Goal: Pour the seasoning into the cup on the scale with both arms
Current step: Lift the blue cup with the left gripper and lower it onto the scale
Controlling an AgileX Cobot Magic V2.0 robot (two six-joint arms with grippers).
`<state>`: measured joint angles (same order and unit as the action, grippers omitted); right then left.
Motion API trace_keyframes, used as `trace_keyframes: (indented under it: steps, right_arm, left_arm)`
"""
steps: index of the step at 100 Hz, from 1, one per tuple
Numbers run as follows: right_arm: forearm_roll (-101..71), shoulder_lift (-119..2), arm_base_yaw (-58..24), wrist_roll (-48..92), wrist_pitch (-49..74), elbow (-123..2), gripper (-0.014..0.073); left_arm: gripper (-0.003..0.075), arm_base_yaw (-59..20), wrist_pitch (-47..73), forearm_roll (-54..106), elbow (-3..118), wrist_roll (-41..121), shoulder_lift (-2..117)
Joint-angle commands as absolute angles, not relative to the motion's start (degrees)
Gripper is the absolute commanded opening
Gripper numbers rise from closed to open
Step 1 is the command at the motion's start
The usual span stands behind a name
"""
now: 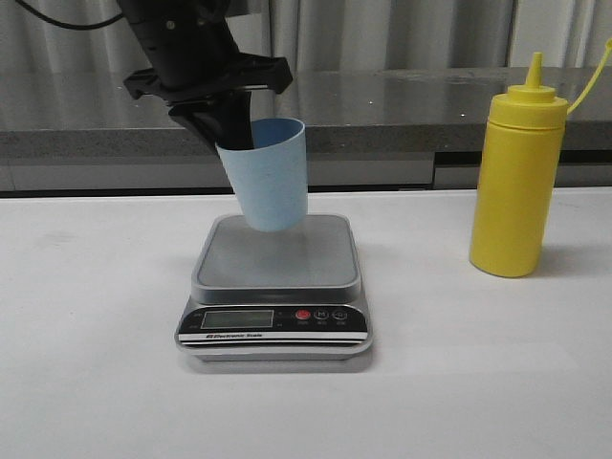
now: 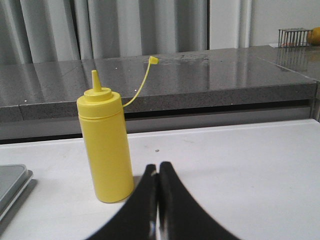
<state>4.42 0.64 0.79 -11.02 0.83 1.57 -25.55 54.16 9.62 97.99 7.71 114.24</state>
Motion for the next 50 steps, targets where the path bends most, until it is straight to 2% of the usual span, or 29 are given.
trace_keyframes:
  steps: [1, 23, 30, 40, 50]
  right_arm:
    - [5.20, 1.86, 0.67, -10.93, -3.32, 0.55, -0.0068]
    - [5.20, 1.86, 0.67, -10.93, -3.32, 0.55, -0.0068]
    - [5.20, 1.86, 0.67, -10.93, -3.32, 0.55, -0.0068]
    - [5.20, 1.86, 0.67, -10.93, -3.32, 0.55, -0.0068]
    - [5.20, 1.86, 0.67, -10.93, -3.32, 0.55, -0.0068]
  left_arm:
    - [-0.0020, -25.95, 53.61, 10.55, 100.05, 7.60, 112.04]
    - [0.0003, -25.95, 54.96, 10.55, 100.05, 7.60, 112.83]
    - [0.0073, -25.95, 54.83, 10.55, 100.05, 7.60, 112.83]
    - [0.0234, -25.95, 54.71, 10.55, 100.05, 7.60, 112.83]
    - [0.0356, -25.95, 54.48, 10.55, 100.08, 7.60, 112.83]
